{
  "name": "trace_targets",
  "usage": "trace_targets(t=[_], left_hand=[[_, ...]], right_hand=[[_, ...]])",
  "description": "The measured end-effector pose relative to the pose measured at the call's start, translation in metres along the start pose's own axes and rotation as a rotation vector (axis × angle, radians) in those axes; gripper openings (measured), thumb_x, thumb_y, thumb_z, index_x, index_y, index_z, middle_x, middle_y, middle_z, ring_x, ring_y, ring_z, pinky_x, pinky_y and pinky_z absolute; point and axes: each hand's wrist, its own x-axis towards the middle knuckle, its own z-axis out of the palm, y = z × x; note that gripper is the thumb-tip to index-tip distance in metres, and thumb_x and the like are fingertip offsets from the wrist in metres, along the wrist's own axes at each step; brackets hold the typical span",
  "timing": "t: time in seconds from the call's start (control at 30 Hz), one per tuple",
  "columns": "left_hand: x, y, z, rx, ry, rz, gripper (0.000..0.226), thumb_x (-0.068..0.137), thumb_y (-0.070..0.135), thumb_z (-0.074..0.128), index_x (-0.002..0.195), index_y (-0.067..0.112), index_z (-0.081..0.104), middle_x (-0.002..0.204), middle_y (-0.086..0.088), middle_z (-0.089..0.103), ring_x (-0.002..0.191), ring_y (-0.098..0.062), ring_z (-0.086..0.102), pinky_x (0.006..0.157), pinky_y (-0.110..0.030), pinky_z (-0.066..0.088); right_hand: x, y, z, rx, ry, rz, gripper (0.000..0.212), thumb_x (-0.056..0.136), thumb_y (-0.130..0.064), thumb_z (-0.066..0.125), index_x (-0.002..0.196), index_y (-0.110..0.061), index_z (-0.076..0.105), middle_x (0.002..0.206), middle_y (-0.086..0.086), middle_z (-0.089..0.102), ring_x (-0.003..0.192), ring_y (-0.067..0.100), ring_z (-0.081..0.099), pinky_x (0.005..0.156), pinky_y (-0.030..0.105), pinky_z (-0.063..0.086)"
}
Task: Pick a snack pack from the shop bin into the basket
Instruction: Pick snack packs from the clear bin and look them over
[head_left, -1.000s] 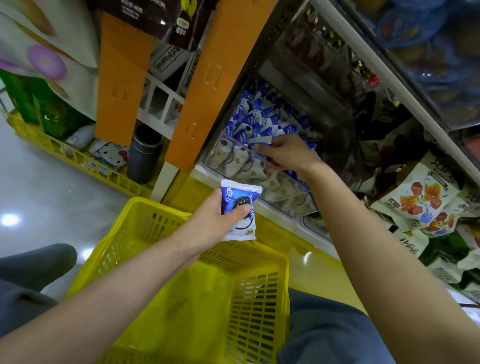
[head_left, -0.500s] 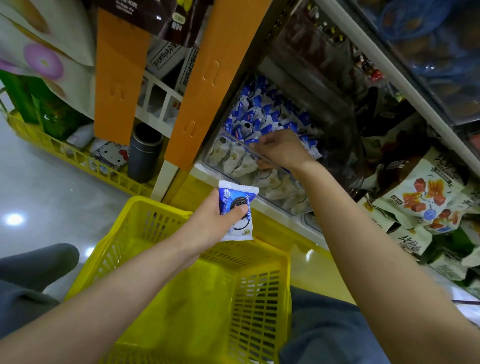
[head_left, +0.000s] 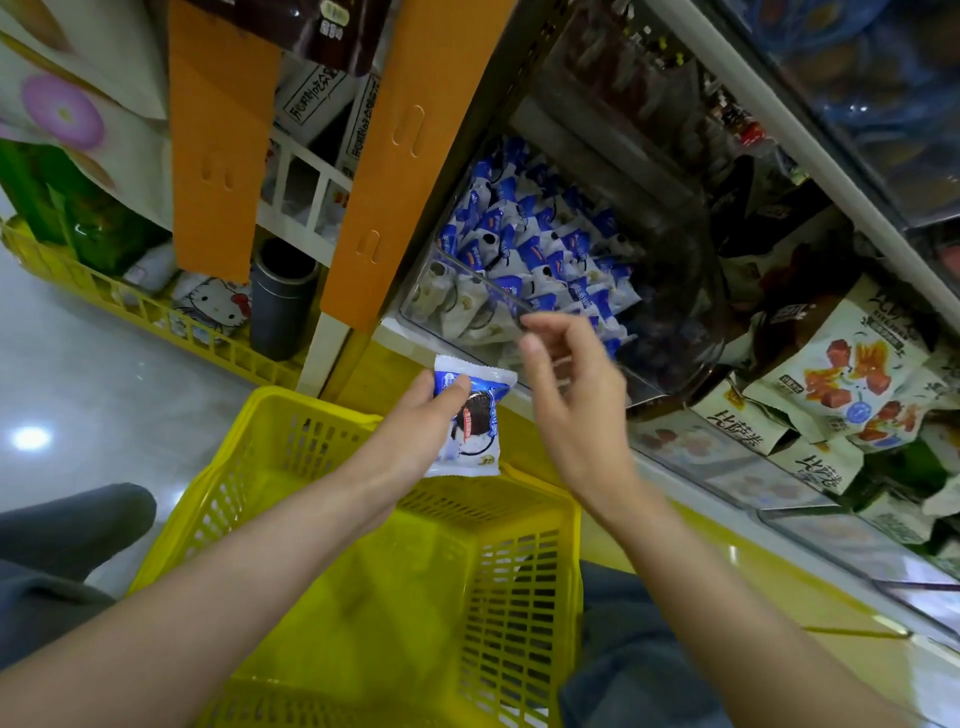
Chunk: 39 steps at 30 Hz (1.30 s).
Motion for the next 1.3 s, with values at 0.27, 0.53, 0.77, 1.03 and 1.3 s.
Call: trace_targets(t=[0.27, 0.53, 0.77, 1.03, 1.3], left_hand=[[-0.007, -0.006, 0.005, 0.140, -0.009, 0.003, 0.017, 0.097, 0.020, 0.044, 0.106, 0.012, 0.056, 0.101, -0.005, 0.065, 0.086, -0.012, 0.061, 0.065, -0.013, 0.048], [-0.007, -0.018, 0.006, 0.215, 0.045, -0.041, 0.024, 0.096, 0.017, 0.046, 0.072, 0.012, 0.048, 0.077, -0.009, 0.057, 0.068, -0.017, 0.054, 0.058, -0.022, 0.043], [-0.004, -0.035, 0.012, 0.203, 0.006, -0.111, 0.011, 0.091, 0.020, 0.056, 0.099, 0.013, 0.054, 0.088, -0.004, 0.063, 0.076, -0.009, 0.059, 0.062, -0.014, 0.045], [-0.003, -0.041, 0.009, 0.323, 0.122, -0.004, 0.038, 0.078, 0.002, 0.070, 0.111, 0.004, 0.051, 0.103, -0.015, 0.064, 0.088, -0.022, 0.059, 0.075, -0.032, 0.049], [0.001, -0.045, 0.008, 0.213, 0.115, 0.118, 0.021, 0.090, 0.009, 0.055, 0.112, 0.009, 0.053, 0.094, -0.004, 0.067, 0.075, -0.011, 0.063, 0.058, -0.017, 0.053]], right_hand=[[-0.034, 0.009, 0.012, 0.442, -0.206, 0.553, 0.004, 0.087, -0.008, 0.062, 0.089, -0.011, 0.063, 0.083, 0.009, 0.067, 0.071, 0.013, 0.063, 0.063, 0.022, 0.053], [-0.054, 0.025, 0.014, 0.260, -0.186, 0.371, 0.006, 0.081, -0.013, 0.070, 0.077, -0.017, 0.068, 0.073, -0.007, 0.067, 0.066, 0.003, 0.058, 0.060, 0.017, 0.046], [-0.064, 0.044, 0.011, 0.168, -0.114, 0.234, 0.008, 0.086, -0.017, 0.064, 0.080, -0.022, 0.064, 0.075, -0.013, 0.065, 0.071, 0.001, 0.061, 0.061, 0.018, 0.049], [-0.065, 0.065, 0.006, 0.722, -0.158, 0.695, 0.006, 0.094, -0.005, 0.047, 0.090, -0.010, 0.048, 0.085, 0.009, 0.064, 0.064, 0.004, 0.067, 0.056, 0.020, 0.056], [-0.061, 0.064, 0.008, 0.617, -0.314, 0.660, 0.012, 0.089, -0.019, 0.058, 0.096, -0.009, 0.057, 0.084, 0.007, 0.066, 0.068, 0.010, 0.062, 0.062, 0.023, 0.051]])
